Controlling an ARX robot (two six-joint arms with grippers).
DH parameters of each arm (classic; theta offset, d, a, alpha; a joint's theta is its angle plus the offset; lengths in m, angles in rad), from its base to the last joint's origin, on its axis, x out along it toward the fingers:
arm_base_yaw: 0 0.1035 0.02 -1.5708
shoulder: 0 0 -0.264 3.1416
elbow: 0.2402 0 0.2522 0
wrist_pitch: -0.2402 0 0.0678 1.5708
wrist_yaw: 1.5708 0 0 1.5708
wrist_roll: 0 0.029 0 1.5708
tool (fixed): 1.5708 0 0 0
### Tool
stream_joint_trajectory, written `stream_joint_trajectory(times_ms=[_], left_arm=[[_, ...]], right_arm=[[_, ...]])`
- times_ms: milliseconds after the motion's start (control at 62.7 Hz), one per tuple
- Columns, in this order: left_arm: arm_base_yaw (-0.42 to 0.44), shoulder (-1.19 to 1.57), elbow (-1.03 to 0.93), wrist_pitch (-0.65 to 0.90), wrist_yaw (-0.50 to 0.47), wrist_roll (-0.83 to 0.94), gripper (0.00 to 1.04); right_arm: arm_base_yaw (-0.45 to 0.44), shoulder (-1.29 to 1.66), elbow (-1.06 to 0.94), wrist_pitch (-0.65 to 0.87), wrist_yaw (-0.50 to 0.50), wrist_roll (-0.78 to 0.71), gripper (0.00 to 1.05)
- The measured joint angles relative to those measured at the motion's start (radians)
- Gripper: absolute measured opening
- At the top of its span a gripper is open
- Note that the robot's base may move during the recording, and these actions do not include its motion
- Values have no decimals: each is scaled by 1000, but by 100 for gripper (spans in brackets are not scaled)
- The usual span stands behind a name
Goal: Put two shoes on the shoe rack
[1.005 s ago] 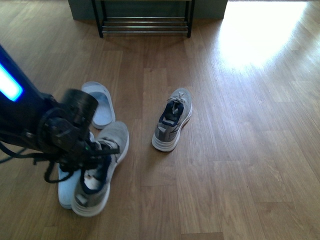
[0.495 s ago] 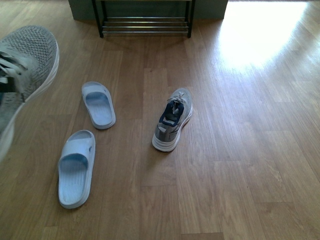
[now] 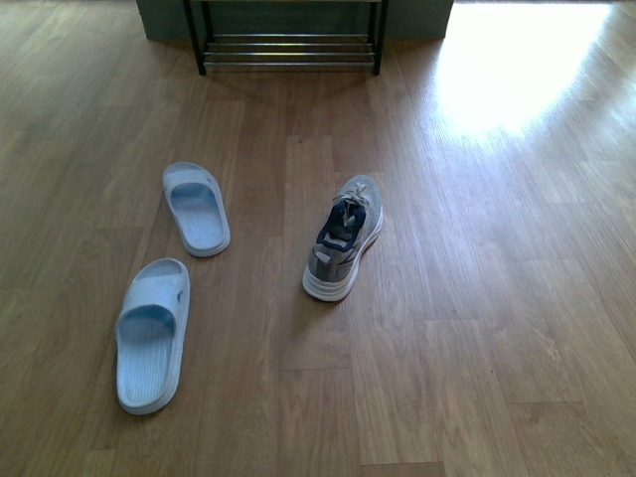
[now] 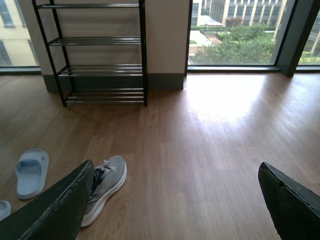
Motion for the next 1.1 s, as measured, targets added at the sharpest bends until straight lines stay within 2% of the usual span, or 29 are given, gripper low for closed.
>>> stream_joint_trajectory(times_ms=[1101], left_arm=[[-5, -3, -1, 0, 2, 3, 1]], right_arm=[[0, 0, 0, 0, 0, 0, 96]])
